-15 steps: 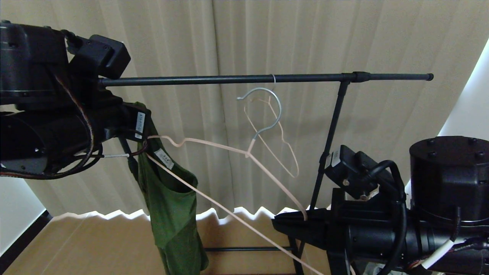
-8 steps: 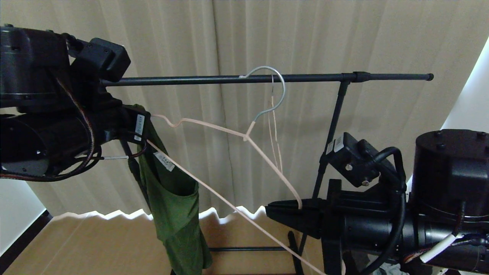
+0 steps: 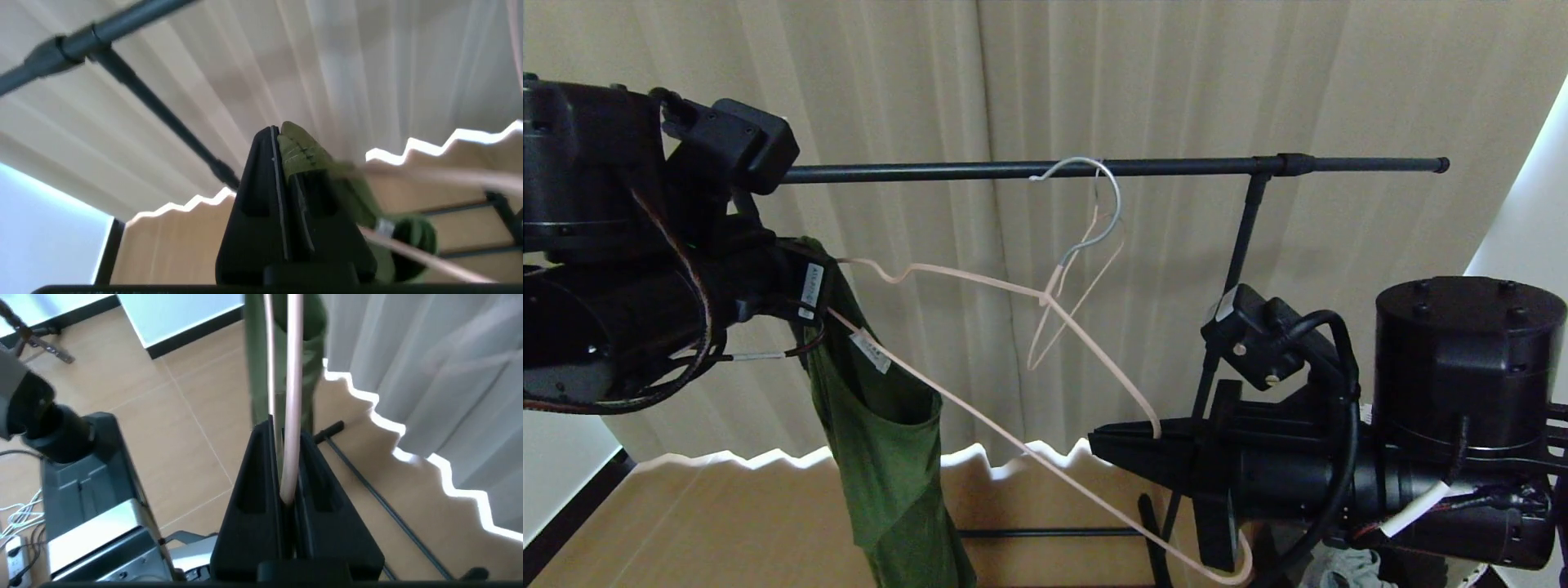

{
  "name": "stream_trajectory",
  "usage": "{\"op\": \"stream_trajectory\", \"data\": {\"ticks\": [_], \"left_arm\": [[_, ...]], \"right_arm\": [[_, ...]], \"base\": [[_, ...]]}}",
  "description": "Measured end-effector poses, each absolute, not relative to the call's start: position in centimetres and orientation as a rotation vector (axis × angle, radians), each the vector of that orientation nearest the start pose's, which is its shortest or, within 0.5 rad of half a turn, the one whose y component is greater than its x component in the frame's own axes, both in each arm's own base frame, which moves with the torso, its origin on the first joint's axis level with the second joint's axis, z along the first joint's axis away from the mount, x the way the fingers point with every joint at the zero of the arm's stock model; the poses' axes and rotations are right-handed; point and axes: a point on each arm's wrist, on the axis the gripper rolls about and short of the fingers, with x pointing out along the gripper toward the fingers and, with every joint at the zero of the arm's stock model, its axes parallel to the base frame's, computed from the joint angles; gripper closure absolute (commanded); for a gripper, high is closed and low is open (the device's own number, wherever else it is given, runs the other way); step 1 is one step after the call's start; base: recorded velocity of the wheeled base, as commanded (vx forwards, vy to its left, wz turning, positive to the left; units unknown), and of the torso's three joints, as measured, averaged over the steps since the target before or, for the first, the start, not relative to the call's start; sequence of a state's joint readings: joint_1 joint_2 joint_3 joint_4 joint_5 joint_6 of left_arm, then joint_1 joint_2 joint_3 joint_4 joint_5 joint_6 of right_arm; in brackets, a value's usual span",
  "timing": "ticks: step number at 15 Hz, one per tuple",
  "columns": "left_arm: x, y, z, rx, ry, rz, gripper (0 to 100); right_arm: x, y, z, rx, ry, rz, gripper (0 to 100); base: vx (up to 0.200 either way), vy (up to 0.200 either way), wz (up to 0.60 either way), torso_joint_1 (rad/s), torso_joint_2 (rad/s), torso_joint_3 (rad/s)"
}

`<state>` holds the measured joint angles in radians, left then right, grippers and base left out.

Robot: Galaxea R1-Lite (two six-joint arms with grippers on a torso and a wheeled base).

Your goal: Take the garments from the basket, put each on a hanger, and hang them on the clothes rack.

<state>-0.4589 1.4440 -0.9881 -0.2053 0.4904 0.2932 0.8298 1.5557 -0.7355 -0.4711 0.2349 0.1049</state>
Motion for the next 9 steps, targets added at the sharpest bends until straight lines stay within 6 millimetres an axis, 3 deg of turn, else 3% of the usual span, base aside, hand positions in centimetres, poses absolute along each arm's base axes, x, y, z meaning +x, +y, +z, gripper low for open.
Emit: {"op": "stream_trajectory", "data": {"ticks": [9], "left_arm": [[23.8, -10.8, 25.3, 0.405, 0.235, -0.006, 100]], "right_arm": [[15.0, 23.8, 19.0, 0.064, 0.480, 1.164, 100]], "base": [[0.000, 0.000, 0.00, 0.000, 0.00, 0.000]]}}
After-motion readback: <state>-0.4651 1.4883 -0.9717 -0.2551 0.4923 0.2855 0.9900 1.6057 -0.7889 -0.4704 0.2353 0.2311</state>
